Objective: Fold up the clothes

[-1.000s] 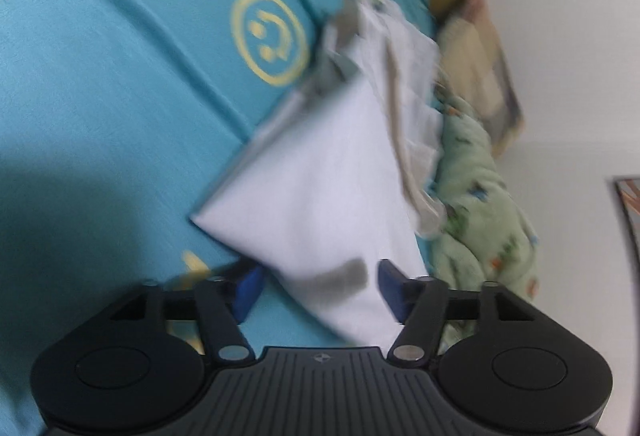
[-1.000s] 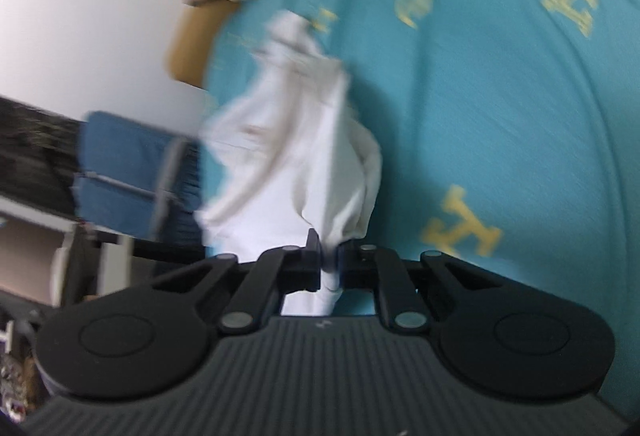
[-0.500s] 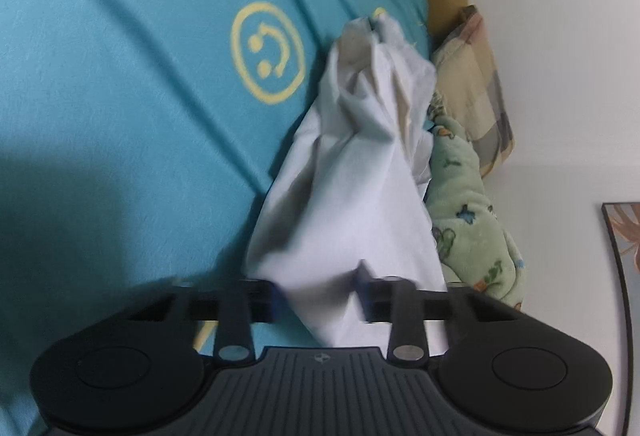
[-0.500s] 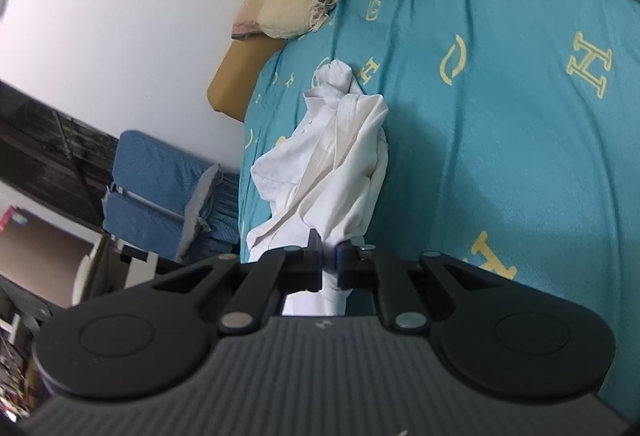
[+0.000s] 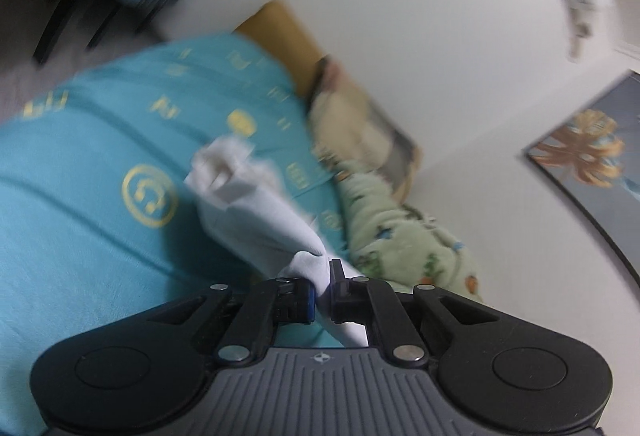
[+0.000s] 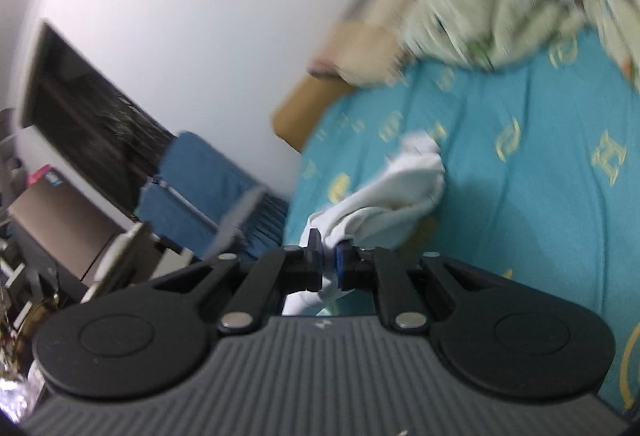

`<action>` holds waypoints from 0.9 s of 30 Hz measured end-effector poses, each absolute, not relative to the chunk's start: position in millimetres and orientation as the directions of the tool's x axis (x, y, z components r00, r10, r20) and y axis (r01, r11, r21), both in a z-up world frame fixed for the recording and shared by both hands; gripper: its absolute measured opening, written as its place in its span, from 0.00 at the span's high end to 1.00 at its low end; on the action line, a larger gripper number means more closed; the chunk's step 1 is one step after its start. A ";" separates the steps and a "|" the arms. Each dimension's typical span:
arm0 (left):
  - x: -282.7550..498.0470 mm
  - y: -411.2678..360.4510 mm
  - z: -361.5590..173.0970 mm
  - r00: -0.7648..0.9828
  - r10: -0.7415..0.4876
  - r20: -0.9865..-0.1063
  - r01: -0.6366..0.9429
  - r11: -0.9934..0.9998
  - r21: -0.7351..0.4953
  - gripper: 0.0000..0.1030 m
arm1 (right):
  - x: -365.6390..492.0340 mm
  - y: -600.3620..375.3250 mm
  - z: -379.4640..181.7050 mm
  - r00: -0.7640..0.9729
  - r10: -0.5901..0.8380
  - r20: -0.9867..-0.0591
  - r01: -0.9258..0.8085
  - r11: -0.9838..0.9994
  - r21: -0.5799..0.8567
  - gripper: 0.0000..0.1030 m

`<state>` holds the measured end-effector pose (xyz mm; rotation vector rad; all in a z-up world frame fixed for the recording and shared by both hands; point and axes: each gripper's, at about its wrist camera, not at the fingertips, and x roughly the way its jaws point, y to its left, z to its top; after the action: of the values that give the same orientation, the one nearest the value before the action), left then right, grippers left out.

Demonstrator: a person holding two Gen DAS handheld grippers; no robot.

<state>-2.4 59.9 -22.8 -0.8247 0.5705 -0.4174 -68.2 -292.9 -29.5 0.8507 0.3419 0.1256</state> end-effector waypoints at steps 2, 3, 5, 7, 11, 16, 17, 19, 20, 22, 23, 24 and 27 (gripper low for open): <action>-27.6 60.4 -6.3 0.787 -0.550 -0.279 0.168 0.627 -0.761 0.94 | -96.7 -288.2 -20.8 0.953 0.228 -0.200 -0.005 0.669 0.743 0.91; -42.7 60.4 1.2 0.792 -0.548 -0.268 0.181 0.631 -0.754 0.94 | -111.3 -286.1 -17.2 0.959 0.220 -0.181 -0.016 0.675 0.738 0.91; -72.2 60.9 7.8 0.793 -0.552 -0.259 0.199 0.635 -0.747 0.94 | -139.4 -282.9 -12.7 0.967 0.205 -0.151 -0.032 0.687 0.726 0.91; -99.8 61.3 9.2 0.786 -0.556 -0.269 0.203 0.643 -0.738 0.94 | -162.6 -281.6 -11.6 0.972 0.191 -0.141 -0.033 0.699 0.714 0.91; -132.2 62.6 4.9 0.767 -0.560 -0.313 0.186 0.661 -0.727 0.94 | -188.9 -279.9 -16.5 0.970 0.169 -0.173 0.005 0.702 0.713 0.91; -130.3 66.0 7.5 0.750 -0.566 -0.342 0.173 0.667 -0.725 0.94 | -186.2 -281.6 -21.3 0.962 0.163 -0.219 0.048 0.688 0.724 0.91; -124.4 64.8 8.8 0.748 -0.564 -0.350 0.168 0.671 -0.722 0.93 | -182.1 -282.3 -20.5 0.960 0.163 -0.226 0.054 0.688 0.724 0.91; -108.0 61.1 13.0 0.744 -0.555 -0.373 0.149 0.682 -0.716 0.93 | -171.4 -284.9 -17.7 0.957 0.168 -0.238 0.063 0.679 0.732 0.91; -95.3 58.1 17.0 0.740 -0.550 -0.387 0.136 0.686 -0.714 0.93 | -163.0 -287.4 -15.9 0.953 0.175 -0.246 0.069 0.666 0.743 0.91; -66.2 51.7 25.3 0.732 -0.540 -0.415 0.114 0.698 -0.707 0.92 | -142.2 -294.1 -11.1 0.942 0.198 -0.270 0.085 0.639 0.765 0.91; -49.9 48.3 29.5 0.728 -0.533 -0.431 0.103 0.707 -0.700 0.91 | -128.1 -297.5 -6.7 0.937 0.206 -0.282 0.090 0.638 0.765 0.91; -31.1 45.3 33.1 0.719 -0.520 -0.461 0.071 0.715 -0.695 0.91 | -113.1 -300.6 -2.3 0.931 0.217 -0.294 0.091 0.640 0.763 0.90; 30.2 35.1 34.8 0.682 -0.485 -0.548 -0.010 0.743 -0.670 0.91 | -54.1 -308.7 6.4 0.884 0.282 -0.373 0.112 0.646 0.755 0.90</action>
<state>30.2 35.1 34.8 -0.6957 0.7857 -0.2915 -54.1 -308.7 6.4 0.8717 0.4921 0.1009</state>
